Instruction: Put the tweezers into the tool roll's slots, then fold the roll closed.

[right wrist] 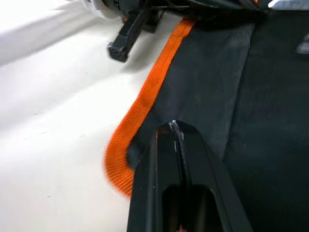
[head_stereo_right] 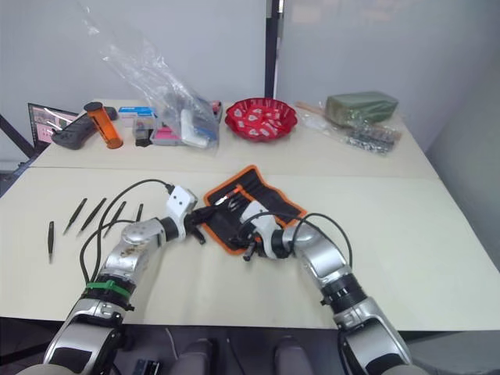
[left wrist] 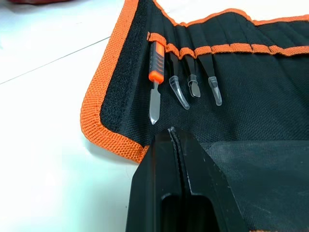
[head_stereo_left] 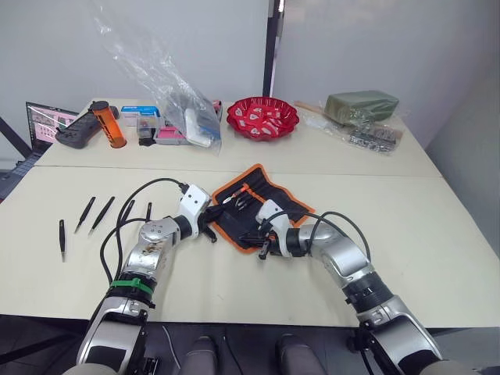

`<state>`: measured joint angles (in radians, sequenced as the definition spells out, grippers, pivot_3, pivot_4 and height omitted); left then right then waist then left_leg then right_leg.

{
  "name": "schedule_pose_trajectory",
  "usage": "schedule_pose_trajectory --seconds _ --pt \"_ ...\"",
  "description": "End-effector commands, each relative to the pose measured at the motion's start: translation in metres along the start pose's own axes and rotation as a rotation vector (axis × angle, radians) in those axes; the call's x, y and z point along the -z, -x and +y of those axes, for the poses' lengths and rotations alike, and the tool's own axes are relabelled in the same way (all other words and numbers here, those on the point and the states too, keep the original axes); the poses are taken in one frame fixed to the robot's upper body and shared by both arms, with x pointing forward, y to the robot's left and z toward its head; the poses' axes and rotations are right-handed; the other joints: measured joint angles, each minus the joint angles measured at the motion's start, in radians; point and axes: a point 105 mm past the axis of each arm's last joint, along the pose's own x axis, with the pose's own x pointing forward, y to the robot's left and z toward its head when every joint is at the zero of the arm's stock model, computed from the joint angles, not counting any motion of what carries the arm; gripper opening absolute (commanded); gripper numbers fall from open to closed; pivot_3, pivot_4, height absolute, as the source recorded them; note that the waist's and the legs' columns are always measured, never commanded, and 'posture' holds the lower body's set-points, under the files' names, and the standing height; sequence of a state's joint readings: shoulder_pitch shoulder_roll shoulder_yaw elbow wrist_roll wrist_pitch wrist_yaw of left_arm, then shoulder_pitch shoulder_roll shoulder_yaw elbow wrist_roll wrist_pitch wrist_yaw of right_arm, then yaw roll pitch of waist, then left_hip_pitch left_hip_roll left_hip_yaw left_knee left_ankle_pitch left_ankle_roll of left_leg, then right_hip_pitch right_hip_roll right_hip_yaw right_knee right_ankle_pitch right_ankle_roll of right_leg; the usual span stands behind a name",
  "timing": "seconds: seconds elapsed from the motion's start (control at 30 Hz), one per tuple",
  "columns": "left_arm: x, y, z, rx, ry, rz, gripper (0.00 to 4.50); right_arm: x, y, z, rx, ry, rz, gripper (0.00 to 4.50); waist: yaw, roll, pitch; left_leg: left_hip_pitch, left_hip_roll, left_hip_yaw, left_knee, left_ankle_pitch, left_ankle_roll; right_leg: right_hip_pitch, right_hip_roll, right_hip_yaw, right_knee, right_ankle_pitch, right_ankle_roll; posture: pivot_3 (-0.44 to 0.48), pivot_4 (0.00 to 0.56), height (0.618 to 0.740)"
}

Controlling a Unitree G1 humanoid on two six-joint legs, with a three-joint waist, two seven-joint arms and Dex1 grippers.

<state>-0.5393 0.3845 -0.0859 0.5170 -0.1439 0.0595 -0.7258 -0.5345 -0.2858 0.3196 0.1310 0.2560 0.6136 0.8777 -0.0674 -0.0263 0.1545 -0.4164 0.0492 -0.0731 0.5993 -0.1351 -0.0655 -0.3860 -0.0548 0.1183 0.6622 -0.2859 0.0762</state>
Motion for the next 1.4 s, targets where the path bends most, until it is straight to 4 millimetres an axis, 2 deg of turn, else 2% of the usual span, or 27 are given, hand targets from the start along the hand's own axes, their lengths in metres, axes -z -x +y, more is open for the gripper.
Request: schedule_pose_trajectory --seconds 0.03,0.13,0.23,0.43,0.6,0.73,0.9,1.1,1.27,1.4 --pt "0.021 0.007 0.009 -0.026 -0.036 0.101 0.01 -0.042 0.01 0.008 -0.041 0.071 -0.147 0.0 -0.001 0.0 0.0 0.0 0.0 0.0 0.0 0.0 0.0 -0.001 0.0 0.0 0.0 0.0 0.0 0.0 0.15 0.74" --pt "0.022 0.007 0.011 -0.031 -0.044 0.103 0.01 -0.059 0.009 0.002 -0.02 0.156 -0.229 0.0 -0.003 0.0 0.0 0.0 0.0 0.0 -0.001 0.0 0.0 -0.001 0.0 0.0 0.0 0.0 0.0 0.0 0.15 0.74" --pt "0.022 0.006 0.012 -0.031 -0.05 0.105 0.01 -0.065 0.0 -0.011 0.012 0.214 -0.244 0.0 -0.003 0.0 0.0 0.0 0.0 0.0 -0.001 0.0 0.0 -0.001 0.0 0.0 0.0 0.0 0.0 0.0 0.15 0.74" --pt "0.021 0.002 0.008 0.004 -0.081 0.11 0.01 -0.059 -0.028 -0.036 0.02 0.227 -0.196 0.0 -0.002 0.0 0.001 0.0 0.0 0.0 -0.003 0.0 0.0 -0.001 0.0 0.0 -0.001 0.0 0.0 0.0 0.15 0.74" --pt "0.019 -0.001 0.008 0.007 -0.086 0.107 0.01 -0.038 -0.041 -0.033 -0.022 0.183 -0.174 0.0 0.0 0.0 0.001 0.0 0.0 0.0 -0.006 0.0 0.0 -0.002 0.0 0.0 -0.003 0.0 0.0 0.0 0.15 0.74" --pt "0.019 -0.002 0.008 0.016 -0.096 0.109 0.01 -0.007 -0.049 -0.019 -0.094 0.139 -0.102 0.0 -0.001 0.0 0.001 0.0 0.0 0.0 -0.007 0.0 0.0 -0.001 0.0 0.0 -0.003 0.0 0.0 0.0 0.15 0.74" --pt "0.014 -0.003 0.014 0.009 -0.11 0.106 0.01 0.014 -0.042 -0.009 -0.145 0.078 -0.074 0.0 0.001 0.0 0.001 0.001 0.0 0.0 -0.007 0.0 0.0 0.0 0.0 0.0 -0.004 0.0 0.0 0.0 0.15 0.74" --pt "0.014 -0.003 0.017 0.02 -0.125 0.114 0.01 0.033 -0.027 0.011 -0.249 0.131 -0.027 0.0 0.003 0.0 0.001 0.001 0.0 0.0 -0.007 0.0 0.0 0.0 0.0 0.0 -0.005 -0.001 0.0 0.0 0.15 0.74" --pt "0.012 -0.004 0.017 0.035 -0.134 0.113 0.01 0.052 -0.015 0.012 -0.254 0.162 0.051 0.0 0.004 0.0 0.001 0.001 0.0 0.0 -0.007 0.0 0.0 0.0 0.0 0.0 -0.005 -0.001 0.0 0.0 0.15 0.74" --pt "0.009 -0.003 0.013 0.068 -0.132 0.102 0.01 0.05 -0.013 0.01 -0.239 0.18 0.056 0.0 0.006 0.0 0.0 0.001 0.0 0.0 -0.007 0.0 0.0 0.001 0.0 0.0 -0.006 -0.001 0.0 0.0 0.15 0.74"
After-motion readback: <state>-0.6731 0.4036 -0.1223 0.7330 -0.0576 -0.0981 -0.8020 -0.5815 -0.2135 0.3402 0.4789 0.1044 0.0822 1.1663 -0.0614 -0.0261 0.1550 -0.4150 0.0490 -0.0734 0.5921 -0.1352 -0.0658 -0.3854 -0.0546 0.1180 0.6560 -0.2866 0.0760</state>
